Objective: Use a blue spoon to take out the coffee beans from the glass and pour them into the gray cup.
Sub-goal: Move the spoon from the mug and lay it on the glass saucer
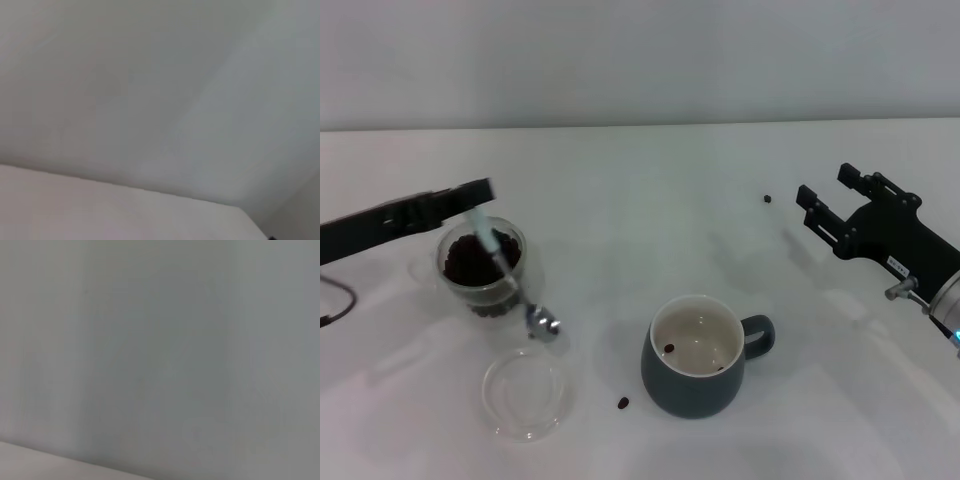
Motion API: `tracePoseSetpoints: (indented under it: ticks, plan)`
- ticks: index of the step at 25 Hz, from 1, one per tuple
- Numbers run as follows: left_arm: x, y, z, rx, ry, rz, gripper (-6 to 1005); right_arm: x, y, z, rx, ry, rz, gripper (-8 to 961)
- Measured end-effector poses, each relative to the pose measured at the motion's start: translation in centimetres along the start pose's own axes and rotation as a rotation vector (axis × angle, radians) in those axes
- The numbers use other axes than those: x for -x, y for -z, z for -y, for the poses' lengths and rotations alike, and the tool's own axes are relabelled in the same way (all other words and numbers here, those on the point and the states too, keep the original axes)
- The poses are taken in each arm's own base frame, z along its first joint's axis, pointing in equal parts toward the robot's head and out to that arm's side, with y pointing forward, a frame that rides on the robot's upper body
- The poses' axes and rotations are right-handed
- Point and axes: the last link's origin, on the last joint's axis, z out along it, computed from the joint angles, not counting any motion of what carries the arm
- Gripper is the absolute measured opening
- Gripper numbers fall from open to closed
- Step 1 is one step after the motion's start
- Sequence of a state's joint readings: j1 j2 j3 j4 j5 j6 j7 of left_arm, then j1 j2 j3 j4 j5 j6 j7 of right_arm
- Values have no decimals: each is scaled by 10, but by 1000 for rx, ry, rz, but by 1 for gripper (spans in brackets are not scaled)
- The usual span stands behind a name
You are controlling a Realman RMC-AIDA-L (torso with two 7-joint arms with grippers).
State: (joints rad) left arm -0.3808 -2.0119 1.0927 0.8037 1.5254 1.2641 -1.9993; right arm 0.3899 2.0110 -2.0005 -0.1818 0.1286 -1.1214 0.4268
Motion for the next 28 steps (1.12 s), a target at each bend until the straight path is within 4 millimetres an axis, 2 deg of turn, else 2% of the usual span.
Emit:
tracePoseSetpoints:
  ticks: [3,7,28]
  plan:
    - [6,15,8,-35,25,-7,132,-2,2,1,-6,-4,-9,664]
    - [13,23,14,-58,41,3,134,-3,3,1,-10,-7,-16,664]
    - [38,14,19,-63,89,121,132,-2,2,4,-29,-20,-8,664]
